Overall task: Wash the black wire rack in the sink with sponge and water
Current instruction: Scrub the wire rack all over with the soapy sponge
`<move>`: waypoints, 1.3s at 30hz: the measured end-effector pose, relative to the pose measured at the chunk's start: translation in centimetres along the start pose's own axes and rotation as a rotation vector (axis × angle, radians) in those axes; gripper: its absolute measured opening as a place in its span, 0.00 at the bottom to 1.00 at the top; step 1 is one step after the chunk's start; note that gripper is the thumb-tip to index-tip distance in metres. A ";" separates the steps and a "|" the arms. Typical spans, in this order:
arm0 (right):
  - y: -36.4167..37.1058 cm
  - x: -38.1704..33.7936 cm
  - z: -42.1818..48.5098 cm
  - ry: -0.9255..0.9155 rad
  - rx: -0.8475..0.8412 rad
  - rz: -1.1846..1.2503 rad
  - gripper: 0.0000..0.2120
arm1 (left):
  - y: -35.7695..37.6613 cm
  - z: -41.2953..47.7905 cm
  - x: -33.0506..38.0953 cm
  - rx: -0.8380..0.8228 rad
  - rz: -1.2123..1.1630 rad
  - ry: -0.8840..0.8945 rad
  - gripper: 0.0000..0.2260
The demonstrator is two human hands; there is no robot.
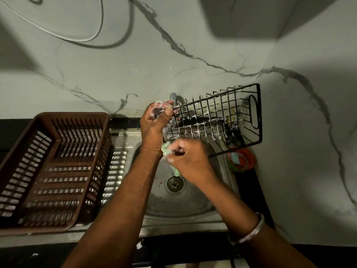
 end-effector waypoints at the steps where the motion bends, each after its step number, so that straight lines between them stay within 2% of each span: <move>1: -0.2 0.0 0.1 -0.009 0.023 -0.018 0.07 | -0.1 0.0 0.0 0.008 -0.006 -0.001 0.26; 3: -0.8 -0.4 0.7 -0.037 0.143 0.010 0.07 | 0.1 -0.2 -0.4 0.023 -0.021 -0.012 0.28; 5: -1.0 -1.0 1.0 -0.060 0.211 0.027 0.07 | 0.5 -0.4 -0.8 0.014 -0.013 -0.017 0.22; 7: -0.8 -1.0 1.0 -0.085 0.172 -0.018 0.07 | 0.5 -0.5 -1.3 0.005 0.005 -0.026 0.21; 9: -0.8 -0.4 0.8 -0.032 0.089 -0.048 0.08 | 0.0 -0.4 -1.6 0.016 -0.038 -0.039 0.24; 11: -1.0 -0.3 1.5 0.002 0.085 -0.021 0.09 | 0.1 -0.4 -1.7 0.026 -0.081 -0.073 0.24; 14: -1.2 -1.6 2.6 -0.135 0.151 0.009 0.09 | 0.8 -0.4 -1.7 0.020 -0.058 -0.093 0.23; 16: -1.1 -1.6 1.9 -0.220 0.114 0.017 0.09 | 0.9 -0.2 -1.5 0.012 -0.054 -0.082 0.19; 18: -1.3 -0.4 0.7 -0.243 0.043 -0.024 0.07 | 0.5 0.2 -1.0 0.017 -0.073 -0.068 0.20; 21: -1.3 1.0 0.8 -0.202 0.057 -0.051 0.08 | 0.1 0.2 -0.8 0.034 -0.085 -0.089 0.14; 24: -0.9 0.1 0.6 -0.229 0.082 -0.048 0.08 | 0.2 -0.3 -0.9 0.048 -0.061 -0.098 0.15; 27: -1.9 1.1 0.9 -0.054 -0.082 -0.119 0.09 | -0.5 -0.2 -0.5 0.060 -0.026 -0.077 0.13; 29: -4.3 1.5 2.0 0.005 0.000 -0.138 0.09 | -0.7 -0.3 -0.4 0.067 -0.017 -0.073 0.12; 31: -5.8 0.6 3.4 -0.133 0.113 -0.334 0.10 | -0.5 -0.6 -0.4 0.059 -0.013 -0.047 0.14; 33: -3.7 0.0 3.9 -0.258 -0.016 -0.650 0.09 | 0.2 -0.8 -0.5 0.038 -0.004 -0.024 0.13; 35: -1.0 1.4 3.2 -0.233 -0.246 -0.882 0.03 | 0.8 -1.0 -0.2 0.017 0.025 -0.013 0.13; 37: -0.5 2.3 2.5 -0.125 -0.352 -0.891 0.07 | 0.8 -1.3 -0.1 0.010 0.063 0.003 0.17; 39: -0.9 2.9 2.3 -0.047 -0.444 -0.790 0.04 | 0.3 -1.5 -0.4 0.018 0.075 0.004 0.19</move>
Point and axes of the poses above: each hand's wrist, its own z-axis towards the middle knuckle, its own y-axis out of the palm, x = y × z, the point moved 8 cm from there along z, towards the middle knuckle, and after that the axes turned 6 degrees about z, right-handed, at the moved point
